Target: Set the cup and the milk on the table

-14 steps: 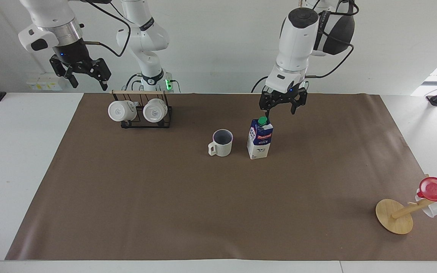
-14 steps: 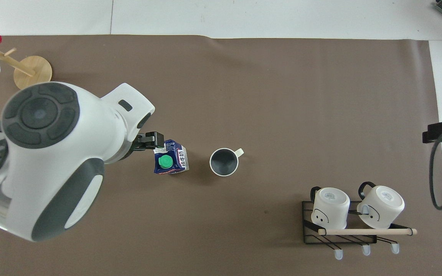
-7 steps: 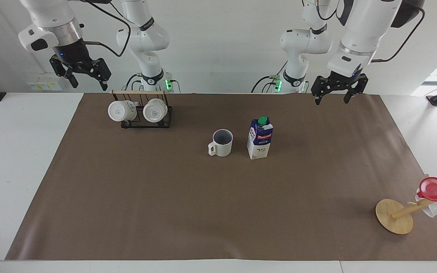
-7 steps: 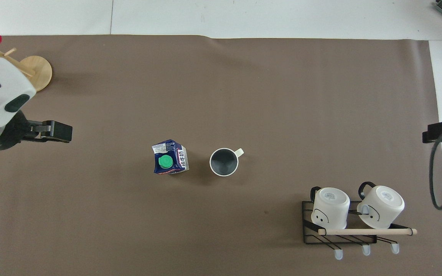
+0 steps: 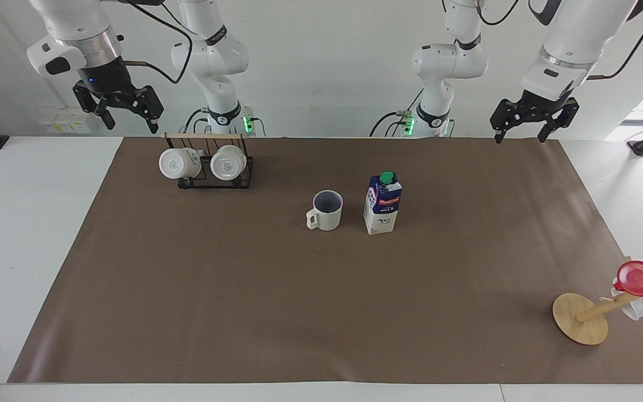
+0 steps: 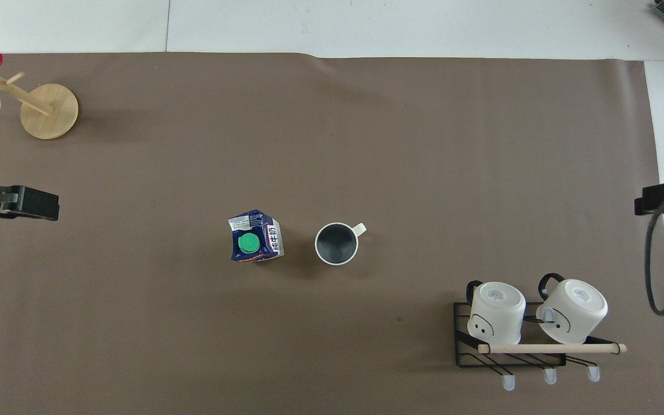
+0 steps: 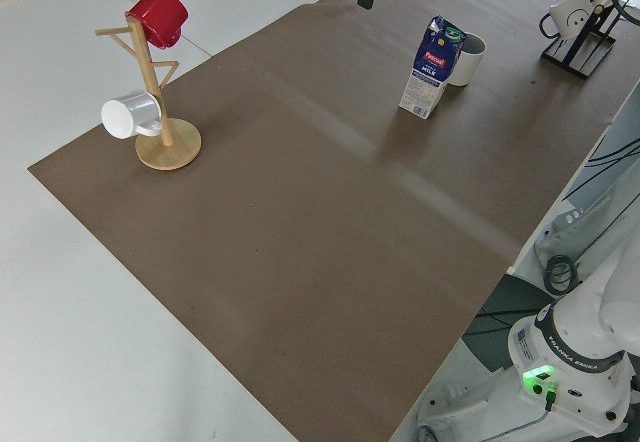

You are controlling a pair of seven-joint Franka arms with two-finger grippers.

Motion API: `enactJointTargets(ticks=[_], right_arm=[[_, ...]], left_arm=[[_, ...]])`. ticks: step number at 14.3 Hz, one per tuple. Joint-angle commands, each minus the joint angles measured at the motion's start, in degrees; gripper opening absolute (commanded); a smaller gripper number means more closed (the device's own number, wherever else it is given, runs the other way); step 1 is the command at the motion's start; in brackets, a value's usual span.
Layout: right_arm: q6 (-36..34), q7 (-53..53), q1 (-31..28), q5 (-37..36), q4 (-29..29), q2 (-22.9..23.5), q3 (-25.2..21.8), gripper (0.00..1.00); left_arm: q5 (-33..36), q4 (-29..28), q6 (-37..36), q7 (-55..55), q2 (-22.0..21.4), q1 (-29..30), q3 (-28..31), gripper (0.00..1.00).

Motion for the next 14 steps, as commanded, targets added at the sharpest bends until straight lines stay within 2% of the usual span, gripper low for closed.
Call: enactJointTargets(ticks=[1, 5, 14], right_arm=[[0.11, -0.92, -0.21, -0.05, -0.59, -0.76, 0.14, 1.00], [0.11, -0.92, -0.21, -0.05, -0.59, -0.76, 0.13, 1.00], [0.02, -0.92, -0.12, -0.05, -0.59, -0.76, 0.05, 1.00]], left_arm=[[-0.69, 1.12, -1.38, 0.94, 0.25, 0.69, -0.63, 1.00], [-4.21, 1.12, -0.59, 1.03, 0.25, 0.78, -0.28, 1.00], [-4.12, 1.03, -1.21, 0.85, -0.19, 2.80, -0.11, 1.00]])
